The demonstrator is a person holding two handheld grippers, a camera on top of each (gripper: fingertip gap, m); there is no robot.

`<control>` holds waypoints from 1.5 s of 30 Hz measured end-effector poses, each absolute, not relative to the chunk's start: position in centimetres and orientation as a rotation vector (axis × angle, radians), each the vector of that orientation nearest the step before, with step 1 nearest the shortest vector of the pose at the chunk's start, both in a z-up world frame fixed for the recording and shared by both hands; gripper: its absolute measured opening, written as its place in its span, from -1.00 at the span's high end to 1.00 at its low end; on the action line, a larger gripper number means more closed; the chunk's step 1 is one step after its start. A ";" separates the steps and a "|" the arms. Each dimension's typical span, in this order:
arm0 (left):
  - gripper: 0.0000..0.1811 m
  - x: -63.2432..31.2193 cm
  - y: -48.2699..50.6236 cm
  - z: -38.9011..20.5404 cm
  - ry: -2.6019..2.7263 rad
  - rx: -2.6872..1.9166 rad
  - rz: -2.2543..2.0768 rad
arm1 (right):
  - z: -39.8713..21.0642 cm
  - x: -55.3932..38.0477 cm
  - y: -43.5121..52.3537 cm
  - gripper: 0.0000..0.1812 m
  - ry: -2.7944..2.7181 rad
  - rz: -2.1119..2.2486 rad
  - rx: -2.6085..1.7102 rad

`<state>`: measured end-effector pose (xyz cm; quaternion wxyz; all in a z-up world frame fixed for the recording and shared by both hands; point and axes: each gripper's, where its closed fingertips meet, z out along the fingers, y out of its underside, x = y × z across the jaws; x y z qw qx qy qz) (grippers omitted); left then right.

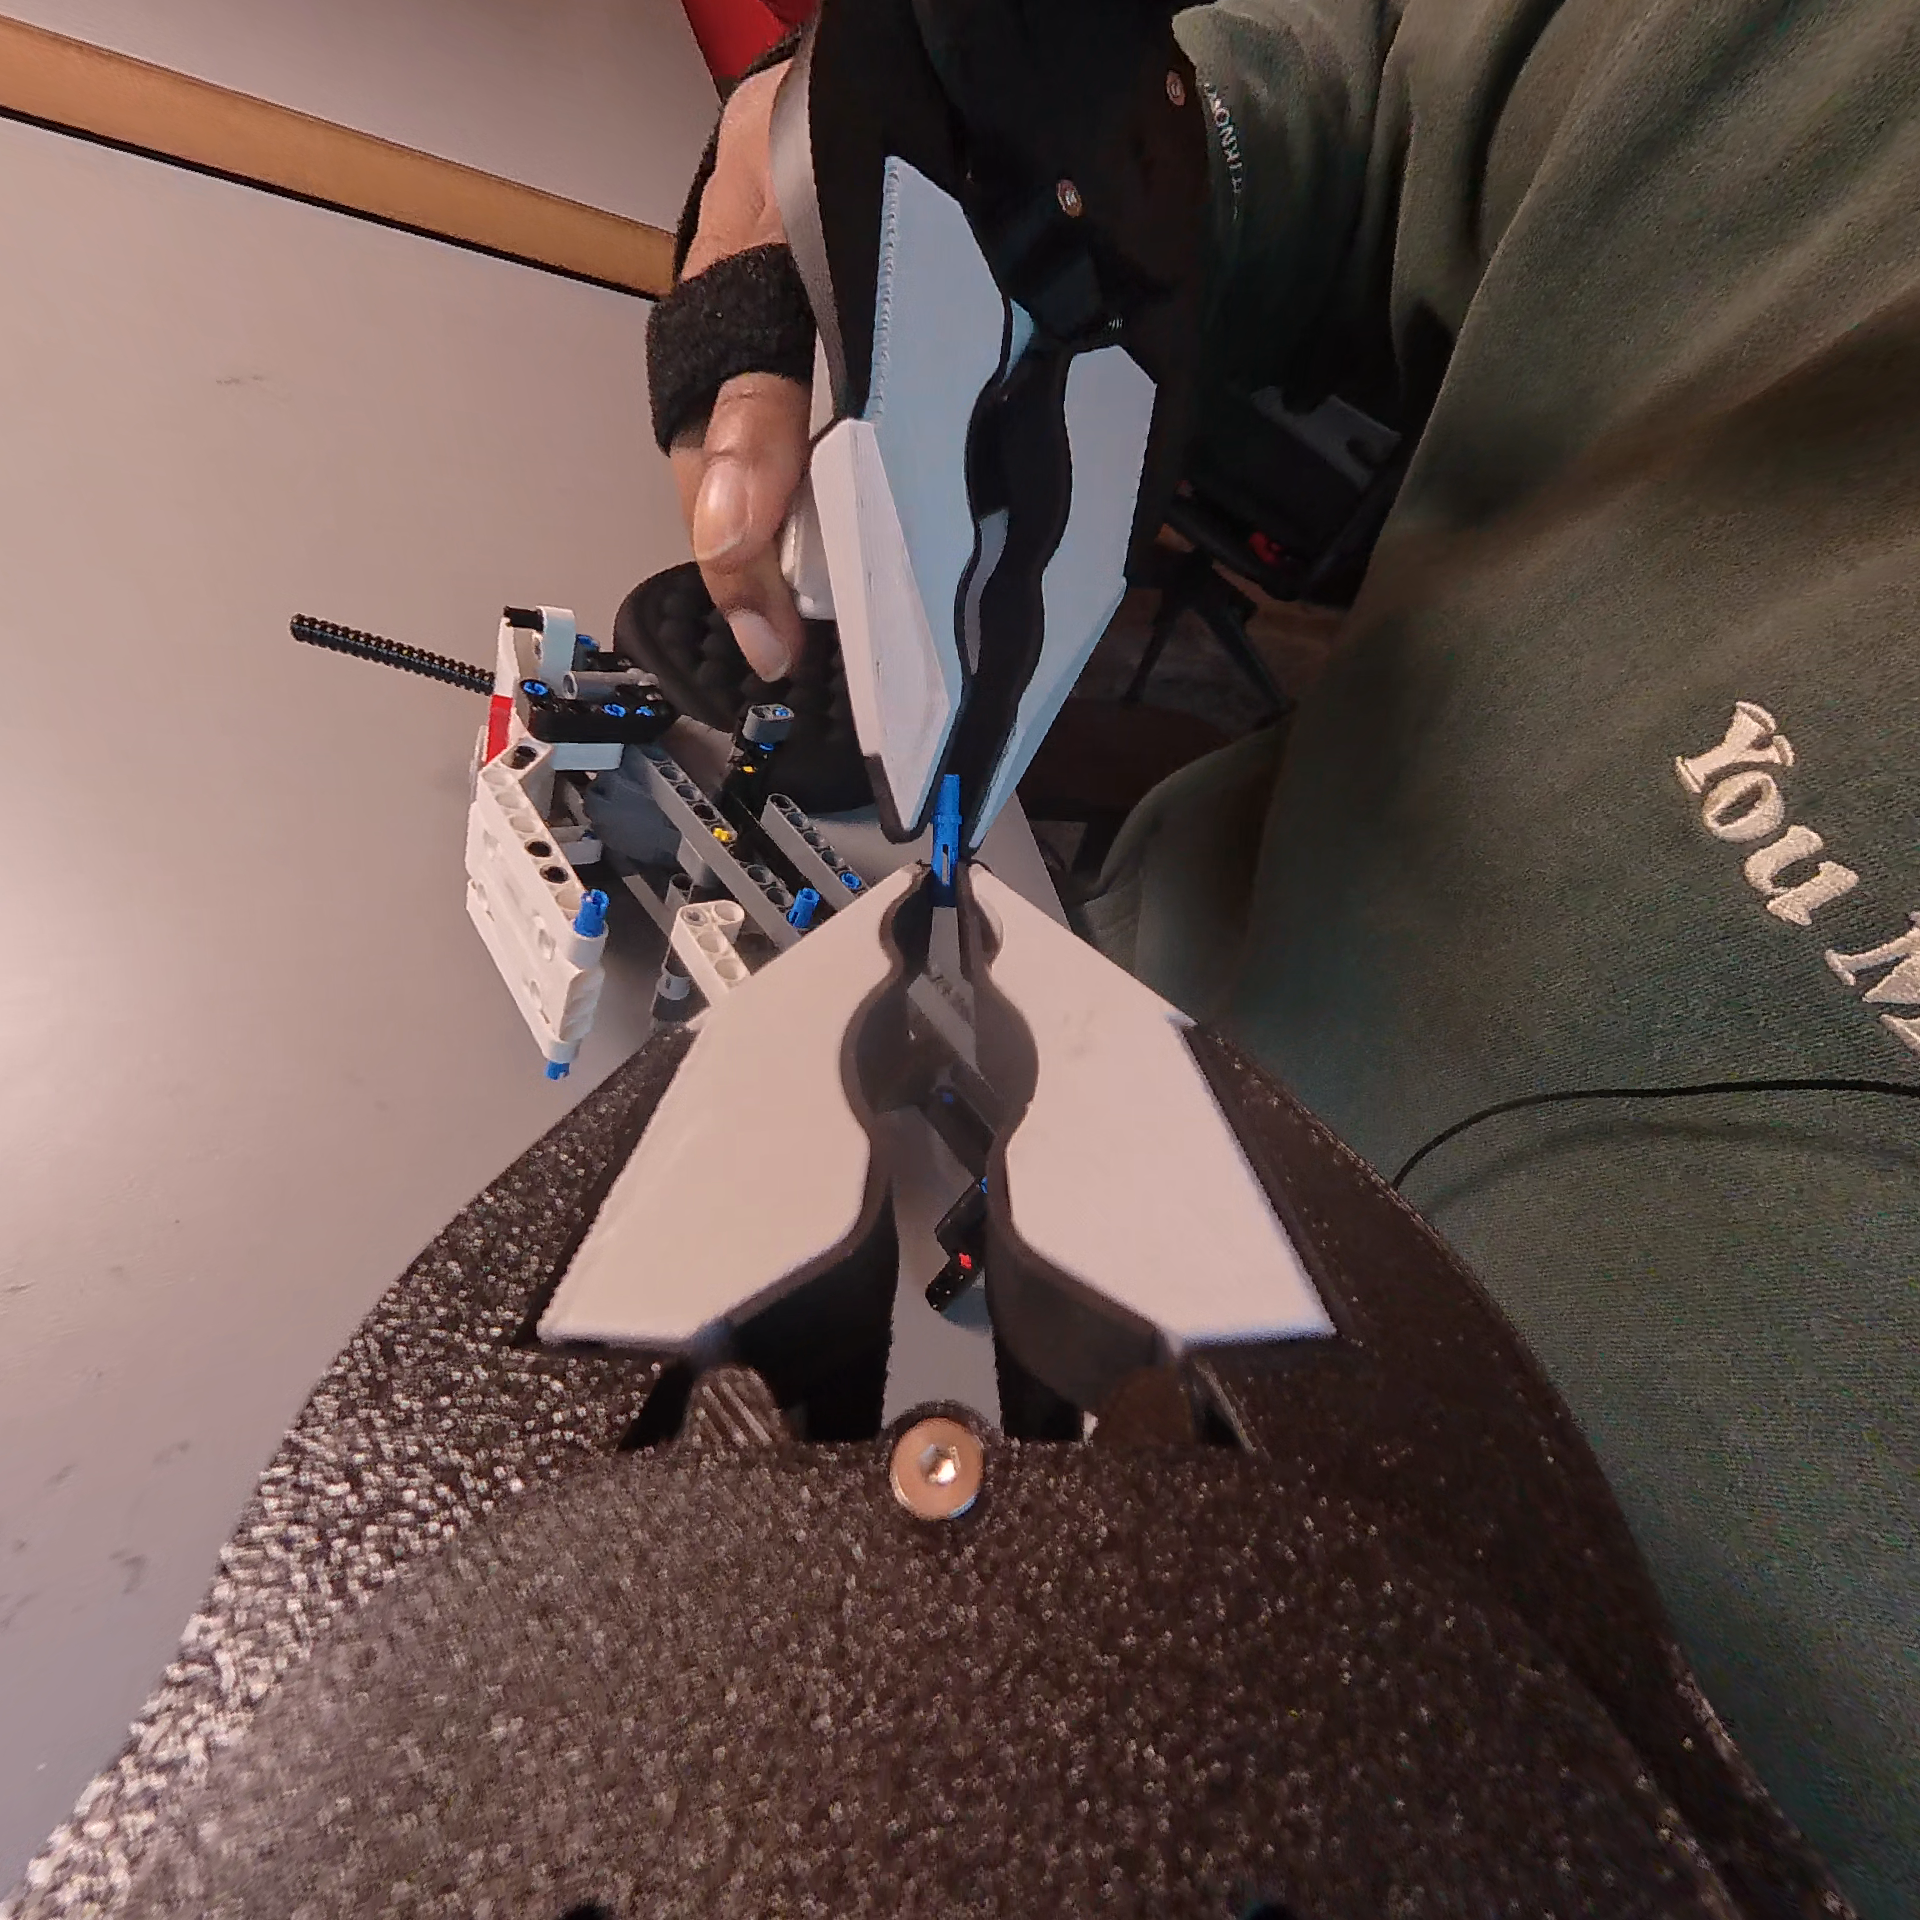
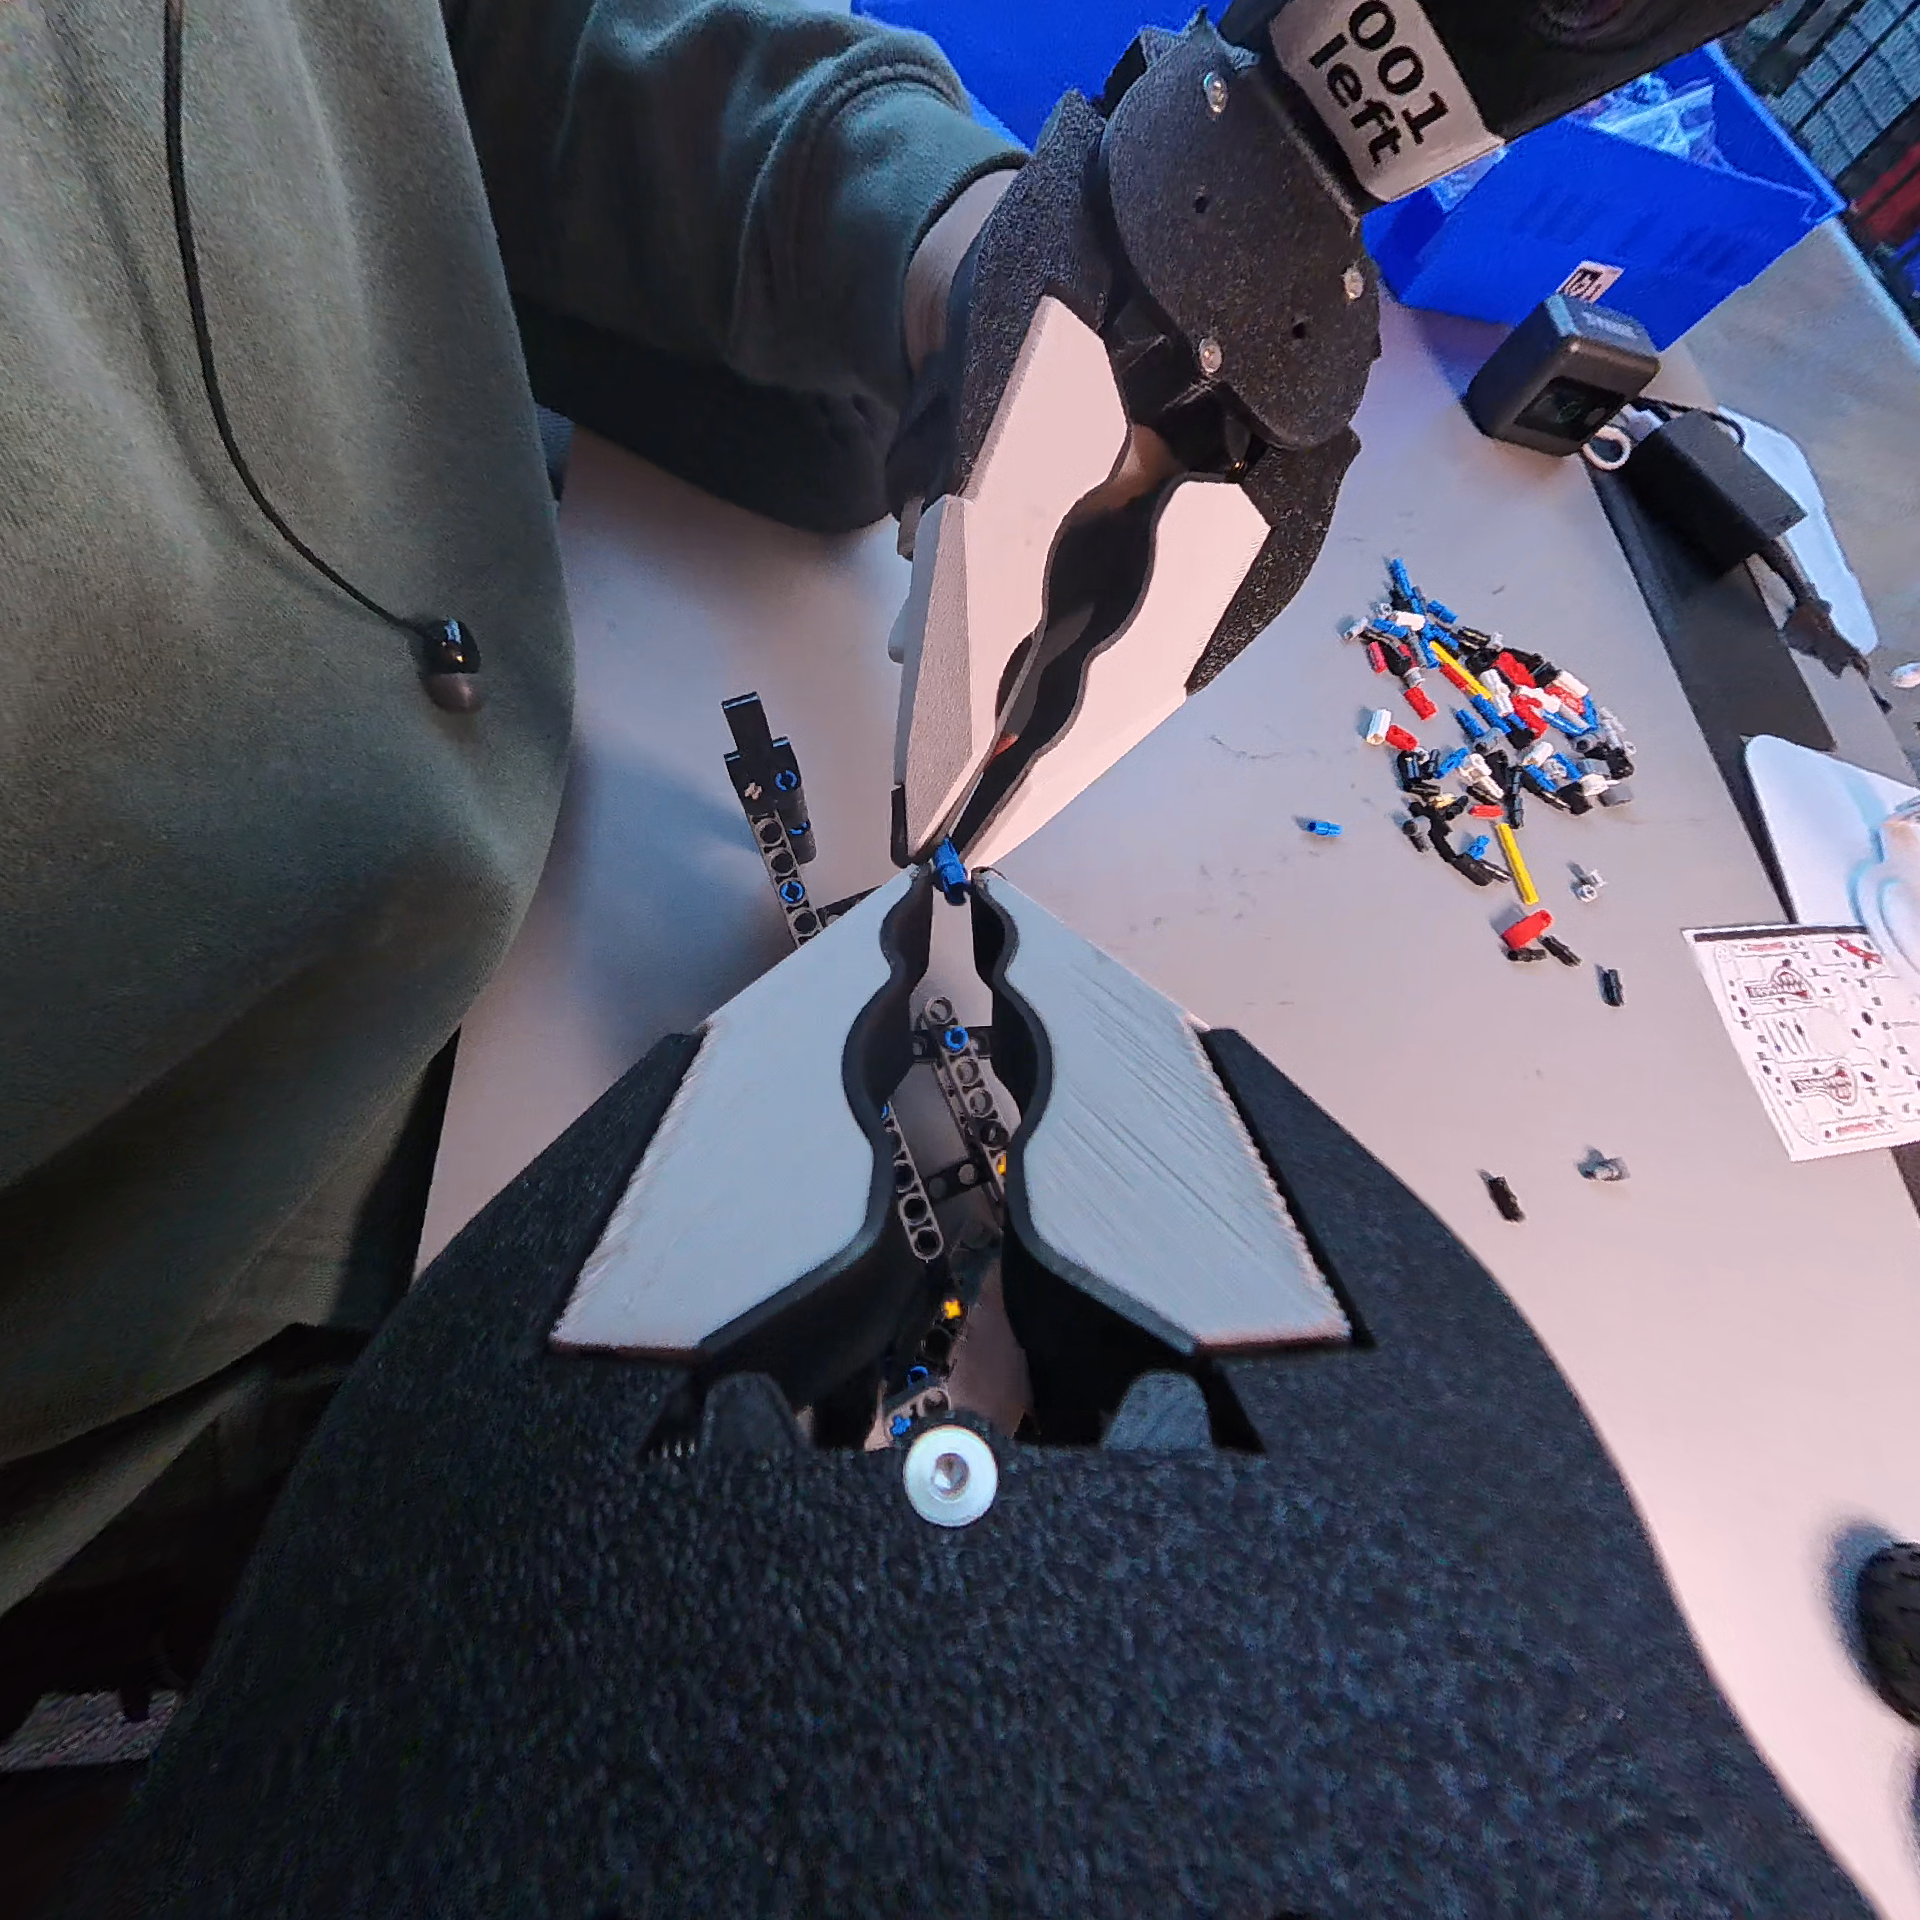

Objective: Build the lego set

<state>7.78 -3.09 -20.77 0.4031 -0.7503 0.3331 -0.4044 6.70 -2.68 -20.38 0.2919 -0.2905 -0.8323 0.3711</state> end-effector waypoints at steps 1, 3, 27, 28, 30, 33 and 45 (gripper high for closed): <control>0.97 7.8 -3.1 -20.8 0.847 -1.896 -1.020 | -20.4 6.7 -2.7 0.92 -2.222 0.995 -0.776; 0.96 7.9 -3.3 -20.9 0.866 -1.897 -1.017 | -20.5 6.8 -2.9 0.89 -2.227 1.007 -0.778; 0.47 4.3 -1.1 -22.3 0.688 -1.971 -0.983 | -21.7 6.9 -0.5 0.97 -2.291 0.899 -0.907; 0.42 3.9 -0.9 -22.8 0.680 -1.994 -0.971 | -22.0 6.8 -0.4 0.97 -2.302 0.879 -0.906; 0.35 3.7 -1.0 -24.1 0.684 -2.052 -0.981 | -22.9 6.8 -0.2 0.96 -2.342 0.820 -0.915; 0.34 4.5 -1.4 -25.5 0.682 -2.103 -1.058 | -24.0 6.8 0.6 0.97 -2.383 0.763 -0.956; 0.77 5.3 -0.5 -25.3 0.629 -2.078 -1.019 | -24.2 6.5 0.9 0.97 -2.521 0.629 -0.967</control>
